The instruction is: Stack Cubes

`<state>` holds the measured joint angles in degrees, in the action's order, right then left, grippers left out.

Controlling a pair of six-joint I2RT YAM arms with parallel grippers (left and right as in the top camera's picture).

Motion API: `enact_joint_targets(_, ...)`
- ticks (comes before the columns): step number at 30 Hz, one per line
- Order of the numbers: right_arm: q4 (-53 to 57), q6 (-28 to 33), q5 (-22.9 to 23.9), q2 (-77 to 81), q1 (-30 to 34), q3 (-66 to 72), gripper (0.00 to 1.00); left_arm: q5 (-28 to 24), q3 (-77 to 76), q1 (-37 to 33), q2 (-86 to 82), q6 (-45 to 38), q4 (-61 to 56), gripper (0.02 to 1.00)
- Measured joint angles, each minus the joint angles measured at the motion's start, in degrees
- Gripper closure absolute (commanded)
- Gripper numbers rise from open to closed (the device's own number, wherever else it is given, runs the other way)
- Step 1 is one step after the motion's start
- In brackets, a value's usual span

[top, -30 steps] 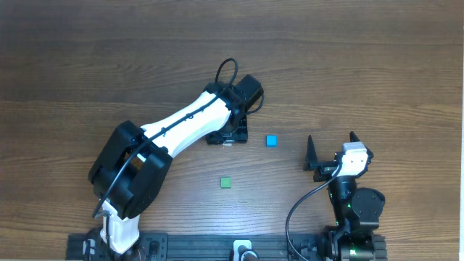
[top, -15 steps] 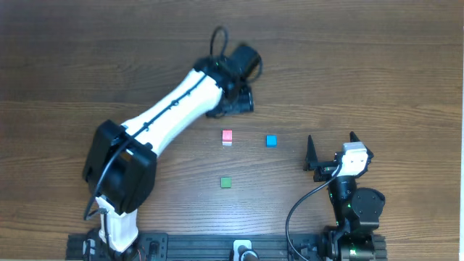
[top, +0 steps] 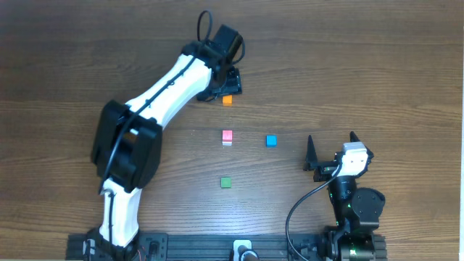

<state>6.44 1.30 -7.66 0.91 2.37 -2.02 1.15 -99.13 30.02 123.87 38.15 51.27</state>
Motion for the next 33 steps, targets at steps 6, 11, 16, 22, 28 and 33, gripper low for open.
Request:
enact_joint_targets(6, 0.0, 0.09, 0.0, 0.0, 0.0, 0.0, 0.009, -0.33, -0.11, 1.11, 3.8, -1.31, -1.62, 0.272)
enact_joint_targets(11, 0.0, 0.04, 0.0, 0.0, 0.0, 0.0, 0.009, -0.74, -0.39, 1.92, 4.85, -2.23, -2.75, 0.327)
enact_joint_targets(16, 0.0, 0.04, 0.0, 0.0, 0.0, 0.0, 0.007, -0.9, -0.52, 2.01, 5.38, -3.56, -2.75, 0.417)
enact_joint_targets(22, 0.0, 0.04, 0.0, 0.0, 0.0, 0.0, 0.009, -0.72, -0.55, 2.03, 5.38, -5.4, -2.14, 0.549)
enact_joint_targets(28, 0.0, 0.02, 0.0, 0.0, 0.0, 0.0, 0.009, -0.61, -0.55, 2.03, 5.38, -5.86, -1.53, 0.673)
enact_joint_targets(33, 0.0, 0.07, 0.0, 0.0, 0.0, 0.0, 0.007, -0.42, -0.55, 2.03, 5.38, -5.81, -1.38, 0.744)
